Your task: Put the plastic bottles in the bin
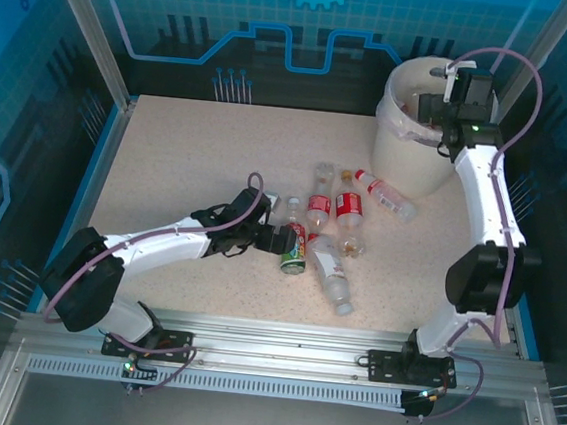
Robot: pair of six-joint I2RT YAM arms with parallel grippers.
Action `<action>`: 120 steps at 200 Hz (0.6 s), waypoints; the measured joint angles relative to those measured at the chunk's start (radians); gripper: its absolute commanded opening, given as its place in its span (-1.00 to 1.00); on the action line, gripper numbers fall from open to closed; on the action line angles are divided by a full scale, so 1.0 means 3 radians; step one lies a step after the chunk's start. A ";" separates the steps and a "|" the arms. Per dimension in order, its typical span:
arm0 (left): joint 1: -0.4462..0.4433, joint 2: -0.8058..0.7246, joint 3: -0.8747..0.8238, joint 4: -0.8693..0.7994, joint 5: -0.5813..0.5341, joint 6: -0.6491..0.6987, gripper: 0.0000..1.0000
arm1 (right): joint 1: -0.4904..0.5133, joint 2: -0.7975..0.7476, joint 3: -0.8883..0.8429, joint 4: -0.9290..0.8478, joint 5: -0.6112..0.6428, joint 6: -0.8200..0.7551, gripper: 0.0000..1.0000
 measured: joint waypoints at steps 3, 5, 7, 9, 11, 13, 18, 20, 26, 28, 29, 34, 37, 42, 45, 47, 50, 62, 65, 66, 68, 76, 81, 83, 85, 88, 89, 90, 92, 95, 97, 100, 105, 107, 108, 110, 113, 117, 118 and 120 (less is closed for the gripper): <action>-0.0008 -0.0001 0.0003 -0.0003 0.0000 -0.0014 0.99 | 0.0006 -0.0033 -0.0013 0.0008 -0.0003 -0.0003 1.00; -0.0010 -0.0001 0.0004 -0.0004 0.0000 -0.0025 0.98 | 0.0010 -0.0061 -0.0024 0.0018 -0.0005 -0.0003 1.00; -0.0014 -0.0001 0.0005 -0.0005 0.0000 -0.0037 0.99 | 0.0017 -0.0095 -0.0033 0.0024 -0.0006 -0.0005 1.00; -0.0020 -0.0001 0.0005 -0.0005 0.0000 -0.0050 0.98 | 0.0023 -0.0116 -0.0039 0.0029 -0.0006 -0.0005 1.00; -0.0023 -0.0003 0.0006 -0.0008 0.0000 -0.0056 0.98 | 0.0028 -0.0145 -0.0051 0.0043 -0.0008 -0.0005 1.00; -0.0027 -0.0003 0.0008 -0.0011 0.0000 -0.0064 0.99 | 0.0032 -0.0174 -0.0061 0.0048 -0.0008 -0.0005 1.00; -0.0038 -0.0003 0.0009 -0.0017 -0.0001 -0.0094 0.99 | 0.0050 -0.0237 -0.0084 0.0071 -0.0008 -0.0010 1.00; -0.0046 -0.0003 0.0010 -0.0019 0.0000 -0.0112 0.98 | 0.0053 -0.0270 -0.0095 0.0079 -0.0009 -0.0011 1.00; -0.0062 -0.0003 0.0010 -0.0024 0.0000 -0.0150 0.98 | 0.0071 -0.0341 -0.0123 0.0094 -0.0013 -0.0013 1.00; -0.0070 -0.0003 0.0010 -0.0025 0.0000 -0.0164 0.99 | 0.0076 -0.0374 -0.0139 0.0107 -0.0015 -0.0014 1.00; -0.0074 -0.0003 0.0010 -0.0027 0.0000 -0.0168 0.99 | 0.0079 -0.0384 -0.0144 0.0108 -0.0015 -0.0014 1.00; -0.0090 -0.0004 0.0010 -0.0029 0.0000 -0.0211 0.98 | 0.0097 -0.0450 -0.0178 0.0126 -0.0017 -0.0014 1.00; -0.0103 -0.0004 0.0010 -0.0031 -0.0001 -0.0237 0.98 | 0.0106 -0.0487 -0.0200 0.0139 -0.0018 -0.0013 1.00; -0.0126 -0.0004 0.0010 -0.0037 -0.0001 -0.0280 0.98 | 0.0125 -0.0549 -0.0234 0.0151 -0.0018 -0.0013 1.00; -0.0136 -0.0004 0.0011 -0.0041 -0.0001 -0.0306 0.98 | 0.0137 -0.0581 -0.0254 0.0160 -0.0020 -0.0013 1.00; -0.0145 -0.0004 0.0011 -0.0042 0.0000 -0.0324 0.98 | 0.0142 -0.0604 -0.0267 0.0160 -0.0022 -0.0011 1.00; -0.0158 -0.0004 0.0011 -0.0050 -0.0001 -0.0346 0.97 | 0.0156 -0.0638 -0.0290 0.0168 -0.0031 -0.0010 1.00; -0.0200 -0.0004 0.0011 -0.0062 -0.0001 -0.0444 0.93 | 0.0198 -0.0757 -0.0380 0.0167 -0.0070 0.0015 1.00; -0.0212 -0.0004 0.0011 -0.0064 -0.0003 -0.0479 0.93 | 0.0210 -0.0788 -0.0415 0.0173 -0.0078 0.0028 1.00; -0.0215 -0.0004 0.0011 -0.0064 -0.0003 -0.0482 0.92 | 0.0214 -0.0797 -0.0423 0.0173 -0.0081 0.0028 1.00; -0.0224 -0.0003 0.0011 -0.0062 -0.0001 -0.0501 0.92 | 0.0223 -0.0821 -0.0448 0.0167 -0.0097 0.0037 1.00; -0.0251 0.0004 0.0013 -0.0058 -0.0003 -0.0568 0.90 | 0.0251 -0.0923 -0.0554 0.0155 -0.0159 0.0085 1.00; -0.0263 0.0013 0.0017 -0.0057 -0.0003 -0.0590 0.88 | 0.0266 -0.0977 -0.0614 0.0136 -0.0205 0.0114 1.00; -0.0272 0.0020 0.0017 -0.0053 -0.0003 -0.0608 0.87 | 0.0270 -0.0996 -0.0633 0.0134 -0.0223 0.0127 1.00; -0.0278 0.0025 0.0017 -0.0050 -0.0004 -0.0623 0.86 | 0.0275 -0.1020 -0.0661 0.0127 -0.0253 0.0148 1.00; -0.0286 0.0037 0.0018 -0.0045 -0.0004 -0.0642 0.85 | 0.0281 -0.1055 -0.0698 0.0112 -0.0291 0.0165 1.00; -0.0290 0.0041 0.0018 -0.0042 -0.0004 -0.0651 0.85 | 0.0284 -0.1066 -0.0707 0.0109 -0.0300 0.0172 1.00; -0.0295 0.0048 0.0019 -0.0041 -0.0004 -0.0666 0.84 | 0.0289 -0.1083 -0.0724 0.0102 -0.0313 0.0186 1.00; -0.0299 0.0057 0.0020 -0.0041 -0.0005 -0.0673 0.84 | 0.0290 -0.1096 -0.0739 0.0097 -0.0331 0.0200 0.99; -0.0305 0.0074 0.0023 -0.0039 -0.0005 -0.0685 0.82 | 0.0294 -0.1138 -0.0777 0.0072 -0.0383 0.0228 0.99; -0.0312 0.0086 0.0024 -0.0034 -0.0005 -0.0706 0.81 | 0.0295 -0.1155 -0.0793 0.0069 -0.0399 0.0239 0.99; -0.0318 0.0102 0.0028 -0.0033 -0.0009 -0.0717 0.80 | 0.0298 -0.1186 -0.0825 0.0060 -0.0444 0.0263 1.00; -0.0326 0.0137 0.0029 -0.0017 -0.0014 -0.0757 0.78 | 0.0305 -0.1245 -0.0881 0.0039 -0.0514 0.0313 0.99; -0.0331 0.0151 0.0031 -0.0010 -0.0015 -0.0759 0.77 | 0.0306 -0.1269 -0.0907 0.0032 -0.0543 0.0328 0.99; -0.0332 0.0158 0.0031 -0.0009 -0.0015 -0.0763 0.77 | 0.0308 -0.1278 -0.0914 0.0027 -0.0554 0.0333 0.99; -0.0336 0.0177 0.0031 0.0003 -0.0015 -0.0782 0.76 | 0.0310 -0.1308 -0.0940 0.0023 -0.0586 0.0354 0.99; -0.0337 0.0197 0.0033 0.0006 -0.0015 -0.0788 0.74 | 0.0313 -0.1343 -0.0975 0.0013 -0.0633 0.0381 0.99; -0.0341 0.0231 0.0036 0.0018 -0.0015 -0.0828 0.72 | 0.0318 -0.1387 -0.1016 -0.0004 -0.0687 0.0411 0.99; -0.0342 0.0237 0.0036 0.0019 -0.0015 -0.0830 0.71 | 0.0318 -0.1396 -0.1025 -0.0008 -0.0696 0.0418 0.99; -0.0345 0.0252 0.0037 0.0024 -0.0015 -0.0834 0.70 | 0.0322 -0.1422 -0.1050 -0.0015 -0.0731 0.0435 1.00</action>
